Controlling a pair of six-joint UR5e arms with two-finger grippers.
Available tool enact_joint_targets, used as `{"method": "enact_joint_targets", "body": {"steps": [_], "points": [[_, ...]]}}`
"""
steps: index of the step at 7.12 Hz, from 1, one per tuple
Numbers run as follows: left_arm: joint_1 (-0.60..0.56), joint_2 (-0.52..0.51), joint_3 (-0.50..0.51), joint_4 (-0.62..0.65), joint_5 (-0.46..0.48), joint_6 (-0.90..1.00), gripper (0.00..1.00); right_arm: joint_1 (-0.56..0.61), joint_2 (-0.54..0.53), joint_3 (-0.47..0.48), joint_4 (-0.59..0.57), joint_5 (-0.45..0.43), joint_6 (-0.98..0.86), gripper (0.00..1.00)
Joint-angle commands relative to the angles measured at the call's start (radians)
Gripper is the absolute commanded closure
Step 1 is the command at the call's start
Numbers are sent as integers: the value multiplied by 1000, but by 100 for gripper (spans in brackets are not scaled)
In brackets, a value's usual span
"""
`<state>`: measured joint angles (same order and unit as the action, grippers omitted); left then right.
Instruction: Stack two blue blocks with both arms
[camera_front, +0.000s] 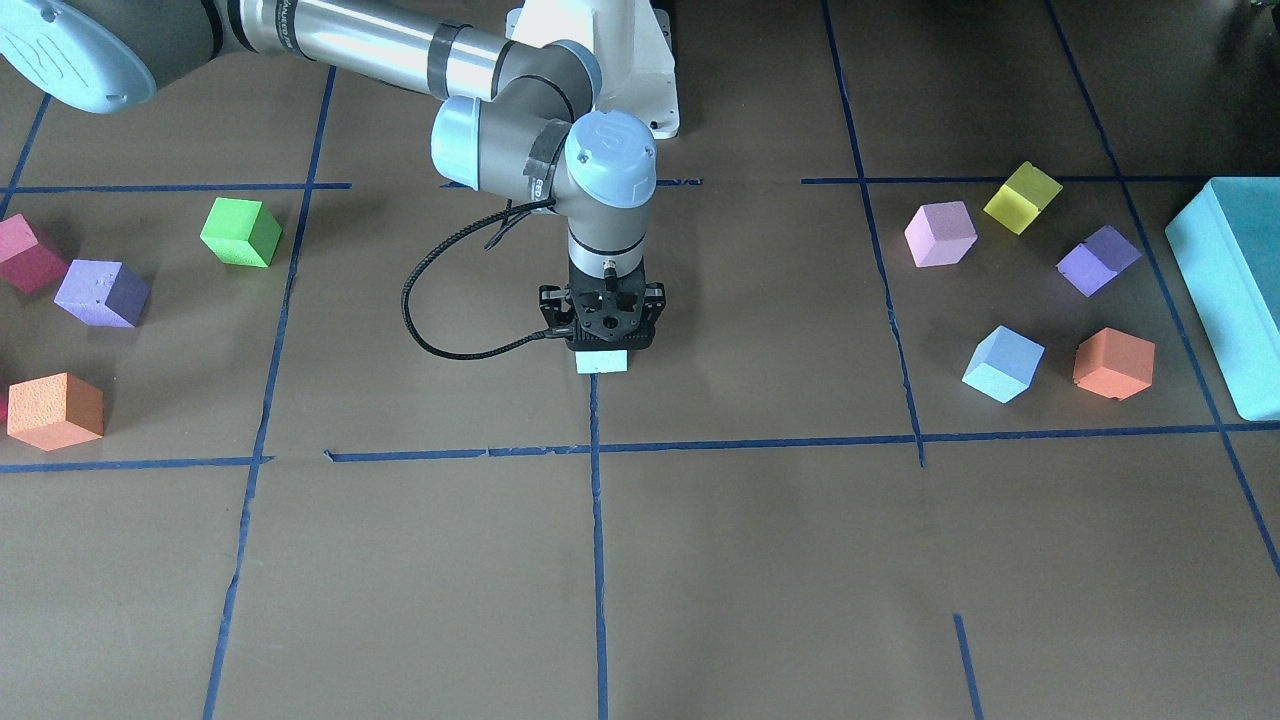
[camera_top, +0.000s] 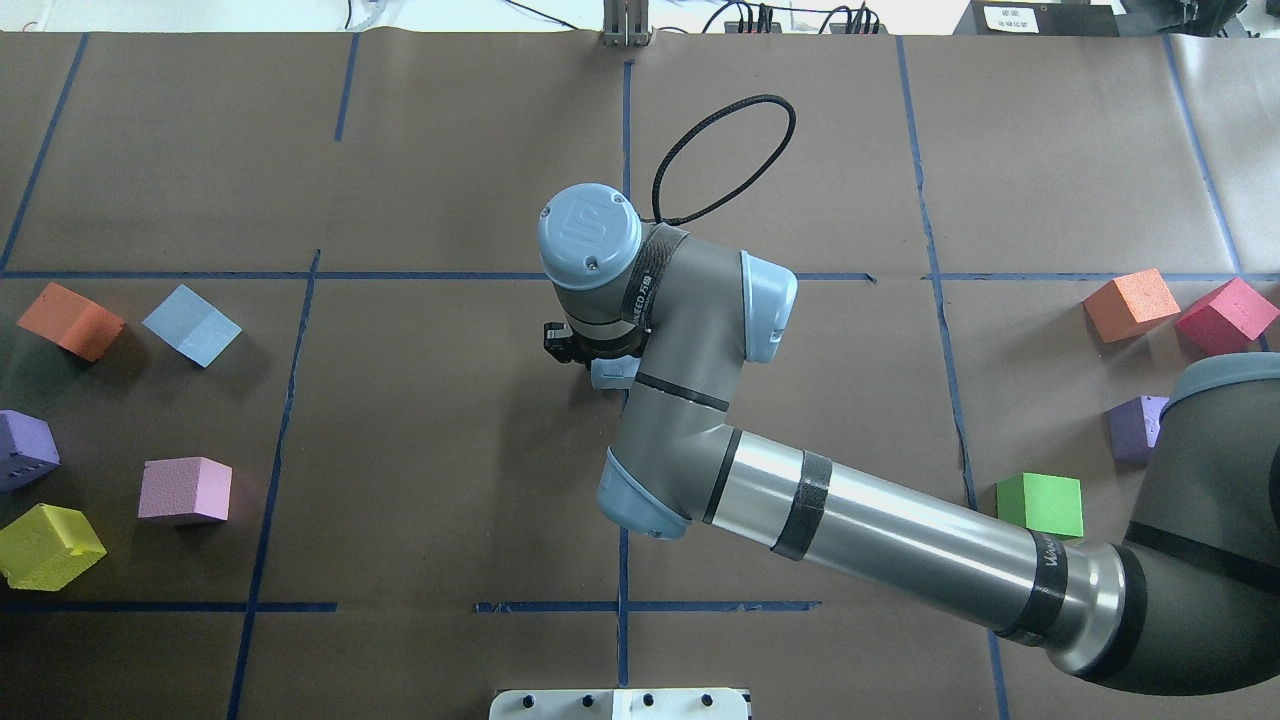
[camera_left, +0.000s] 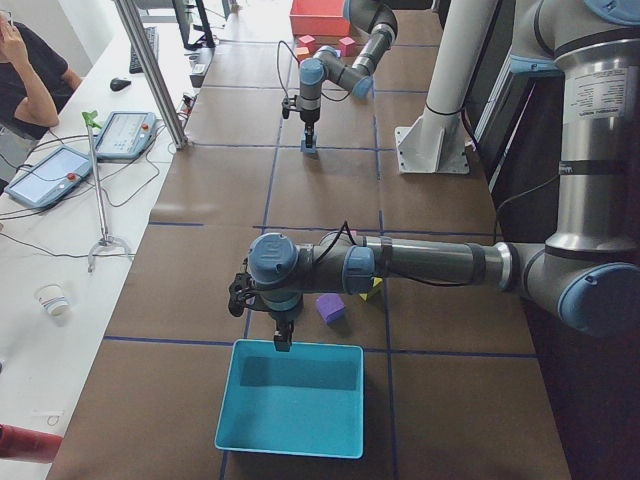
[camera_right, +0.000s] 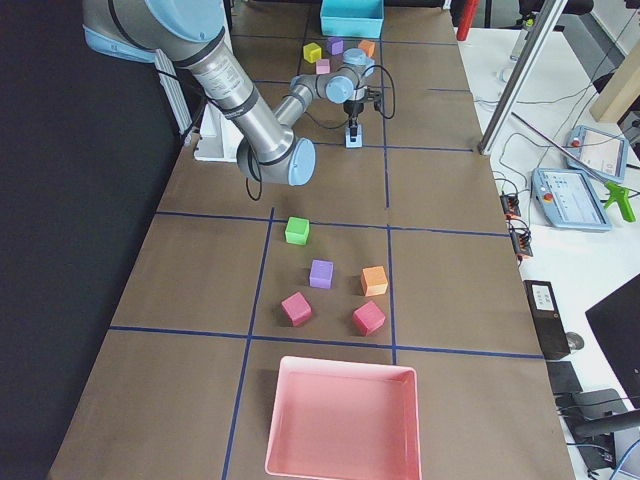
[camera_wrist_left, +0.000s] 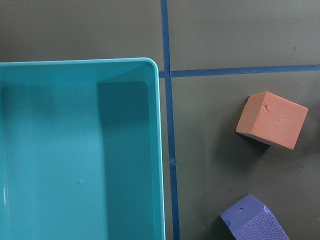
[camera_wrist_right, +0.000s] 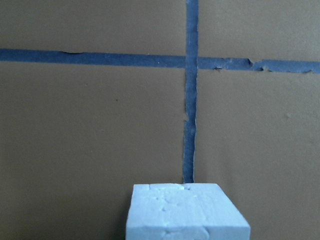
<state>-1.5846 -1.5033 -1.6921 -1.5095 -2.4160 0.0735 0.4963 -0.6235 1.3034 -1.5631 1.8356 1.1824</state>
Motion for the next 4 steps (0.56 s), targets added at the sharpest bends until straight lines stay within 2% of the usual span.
{"method": "enact_joint_targets", "body": {"steps": [1,3,4], "points": [[0,0,0,0,0,0,0,-1,1,2,0,1,39,1],[0,0,-1,0,0,0,0,1,-1,11,-3,4,39,1],[0,-1,-3,0,0,-1,0,17,-1,60,-15,11,39,1]]}}
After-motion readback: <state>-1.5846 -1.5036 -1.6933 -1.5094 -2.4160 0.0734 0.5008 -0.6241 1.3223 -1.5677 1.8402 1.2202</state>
